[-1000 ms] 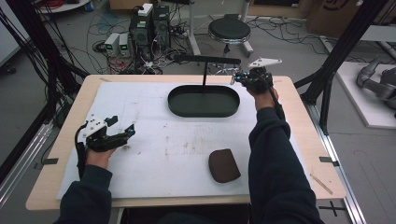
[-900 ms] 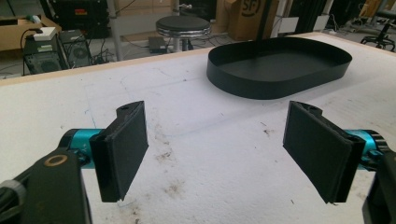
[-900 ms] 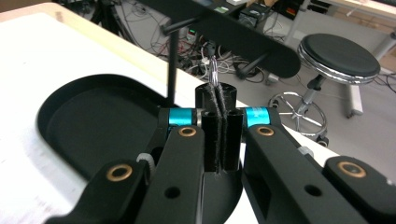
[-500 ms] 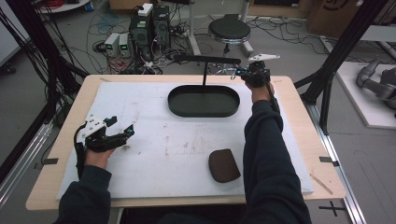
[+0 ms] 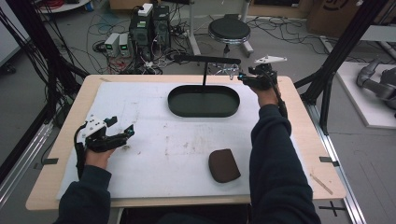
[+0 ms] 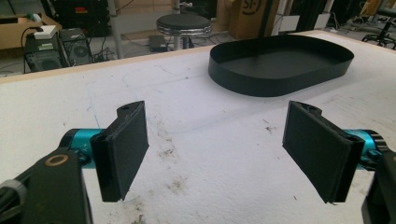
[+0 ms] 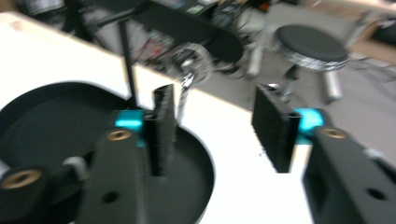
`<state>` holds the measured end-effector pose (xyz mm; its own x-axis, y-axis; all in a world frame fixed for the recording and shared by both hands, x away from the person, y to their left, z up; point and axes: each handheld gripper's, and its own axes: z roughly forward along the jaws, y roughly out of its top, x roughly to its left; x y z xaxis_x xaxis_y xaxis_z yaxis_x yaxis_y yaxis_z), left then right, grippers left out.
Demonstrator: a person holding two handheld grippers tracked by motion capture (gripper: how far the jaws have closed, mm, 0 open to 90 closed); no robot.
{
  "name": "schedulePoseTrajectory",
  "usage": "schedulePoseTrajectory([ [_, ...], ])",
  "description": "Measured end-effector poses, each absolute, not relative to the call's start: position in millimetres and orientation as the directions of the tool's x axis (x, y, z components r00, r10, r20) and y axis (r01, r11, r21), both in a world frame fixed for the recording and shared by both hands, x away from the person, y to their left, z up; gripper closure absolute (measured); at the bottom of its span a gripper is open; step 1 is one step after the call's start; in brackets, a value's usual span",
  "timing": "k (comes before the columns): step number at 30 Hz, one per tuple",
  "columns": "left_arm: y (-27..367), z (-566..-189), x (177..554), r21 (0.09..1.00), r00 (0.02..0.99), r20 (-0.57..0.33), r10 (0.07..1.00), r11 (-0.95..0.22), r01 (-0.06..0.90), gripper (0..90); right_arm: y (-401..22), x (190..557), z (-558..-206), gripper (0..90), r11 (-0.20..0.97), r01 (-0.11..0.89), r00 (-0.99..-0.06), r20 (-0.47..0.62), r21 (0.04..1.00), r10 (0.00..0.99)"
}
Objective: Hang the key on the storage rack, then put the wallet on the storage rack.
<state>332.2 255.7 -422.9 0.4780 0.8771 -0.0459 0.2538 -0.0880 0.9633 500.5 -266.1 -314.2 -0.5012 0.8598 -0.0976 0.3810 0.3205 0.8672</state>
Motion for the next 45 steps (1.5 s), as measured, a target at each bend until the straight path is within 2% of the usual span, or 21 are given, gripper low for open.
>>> schedulePoseTrajectory([
  [1, 255, -423, 332, 0.964, 0.48, -0.05, 0.876, -0.083, 0.253, 22.2, -266, 500, -314, 45.5, 0.321, 0.381, -0.501, -0.098, 0.867, 0.86],
  [2, 255, -423, 332, 0.964, 0.482, -0.051, 0.875, -0.083, 0.253, 22.2, -271, 489, -309, 38.7, 0.363, 0.381, -0.52, -0.127, 0.85, 0.845],
  [6, 255, -422, 331, 0.965, 0.492, -0.05, 0.869, -0.085, 0.249, 22.2, -279, 470, -305, 32.7, 0.359, 0.348, -0.54, -0.128, 0.866, 0.832],
  [8, 255, -422, 331, 0.967, 0.495, -0.052, 0.867, -0.081, 0.243, 22.2, -288, 447, -305, 26.0, 0.378, 0.355, -0.547, -0.138, 0.855, 0.826],
  [10, 255, -421, 331, 0.967, 0.498, -0.051, 0.866, -0.081, 0.24, 22.2, -290, 440, -307, 24.2, 0.39, 0.368, -0.542, -0.146, 0.844, 0.827],
  [12, 255, -421, 332, 0.967, 0.498, -0.054, 0.866, -0.078, 0.241, 22.2, -296, 417, -314, 21.3, 0.432, 0.373, -0.549, -0.18, 0.821, 0.816],
  [18, 252, -422, 334, 0.968, 0.503, -0.059, 0.862, -0.075, 0.242, 22.2, -301, 381, -333, 21.3, 0.43, 0.356, -0.546, -0.189, 0.83, 0.816],
  [20, 252, -422, 334, 0.968, 0.504, -0.057, 0.862, -0.075, 0.239, 22.2, -304, 366, -345, 21.3, 0.39, 0.351, -0.54, -0.157, 0.851, 0.827],
  [25, 250, -421, 333, 0.967, 0.502, -0.05, 0.863, -0.084, 0.241, 22.2, -306, 355, -365, 21.3, 0.368, 0.362, -0.546, -0.125, 0.856, 0.828],
  [31, 246, -422, 335, 0.966, 0.506, -0.048, 0.861, -0.088, 0.242, 22.2, -301, 346, -370, 21.3, 0.371, 0.36, -0.569, -0.114, 0.856, 0.815],
  [45, 248, -420, 333, 0.968, 0.5, -0.049, 0.865, -0.083, 0.238, 22.2, -246, 321, -390, 20.9, 0.445, 0.326, -0.7, -0.104, 0.834, 0.707],
])
